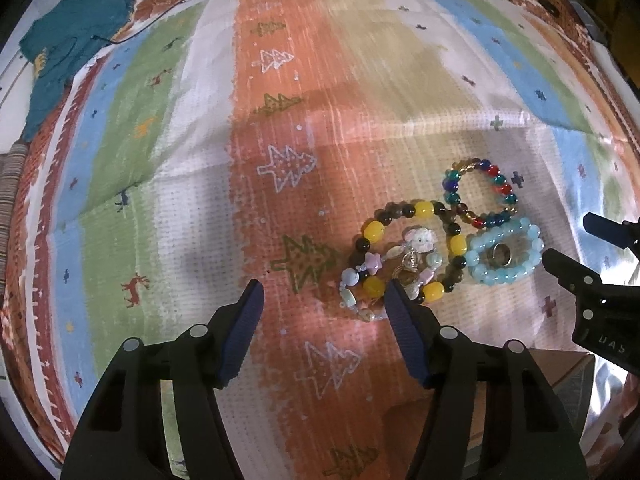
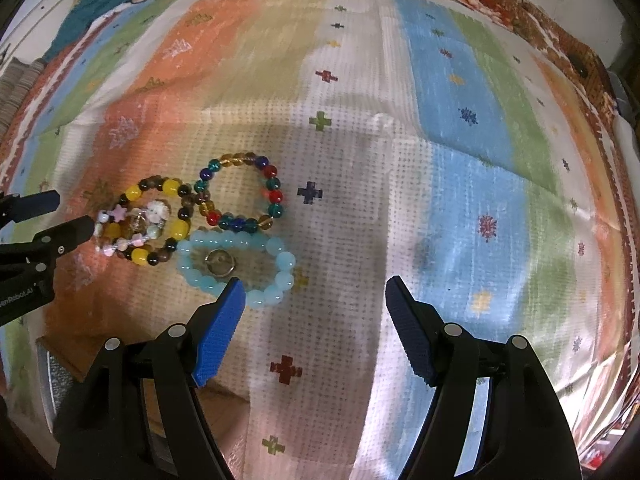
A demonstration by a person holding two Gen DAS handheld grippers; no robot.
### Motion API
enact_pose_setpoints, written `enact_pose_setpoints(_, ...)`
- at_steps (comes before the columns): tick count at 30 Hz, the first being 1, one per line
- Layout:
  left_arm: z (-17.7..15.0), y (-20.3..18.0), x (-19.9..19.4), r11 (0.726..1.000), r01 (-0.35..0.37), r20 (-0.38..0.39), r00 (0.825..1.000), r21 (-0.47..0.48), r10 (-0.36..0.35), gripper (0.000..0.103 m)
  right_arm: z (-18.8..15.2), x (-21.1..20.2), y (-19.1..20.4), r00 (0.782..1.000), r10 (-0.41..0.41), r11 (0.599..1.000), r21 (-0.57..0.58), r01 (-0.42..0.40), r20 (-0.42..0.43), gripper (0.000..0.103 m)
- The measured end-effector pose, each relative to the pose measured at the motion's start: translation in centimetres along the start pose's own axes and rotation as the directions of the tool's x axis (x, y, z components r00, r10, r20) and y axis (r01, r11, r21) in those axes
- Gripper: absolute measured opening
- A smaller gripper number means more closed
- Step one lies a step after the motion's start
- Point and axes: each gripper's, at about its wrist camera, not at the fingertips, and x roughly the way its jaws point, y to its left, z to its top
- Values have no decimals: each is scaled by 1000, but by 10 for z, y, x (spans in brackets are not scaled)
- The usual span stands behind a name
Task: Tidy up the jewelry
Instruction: 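Grasp the white pearl bracelet with left tool while right tool grasps the light blue bead bracelet, then lift the pearl bracelet with left tool while right tool carries the blue bracelet toward the tin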
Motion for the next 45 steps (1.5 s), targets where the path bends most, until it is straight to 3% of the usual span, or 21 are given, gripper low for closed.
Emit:
enact_pose_setpoints(11,-1,-6,17,1000,10,-36,999,19,-9,54,6,16,-1,1000,3,1000,-5,-3,-31,72)
enact_pose_setpoints(15,1,-7,19,999,31,-34,999,10,-31,45,10,23,-4,999,16,1000,0,-16,-40,67)
enact_pose_setpoints(23,3,-11,22,993,114,-46,992,-28,-115,29,16,32,-5,999,15,1000,-22,-16,-43,50)
enact_pose_setpoints(25,2,-12,26,987,151,-65,986,-48,-154,25,21,34,-3,999,23,999,-32,-24,-43,41)
enact_pose_setpoints(29,2,-18,28,988,154,-62,986,-31,-155,15,17,32,5,999,26,998,-51,-28,-38,23)
enact_pose_setpoints(30,2,-19,26,989,147,-62,987,-27,-148,14,18,32,5,999,26,999,-45,-27,-30,14)
enact_pose_setpoints(40,4,-26,16,997,73,-40,997,17,-73,10,10,22,10,1000,6,998,-65,-5,9,12)
enact_pose_setpoints(45,7,-26,-5,997,73,6,997,11,-73,10,6,2,17,999,23,998,-68,-20,49,12)
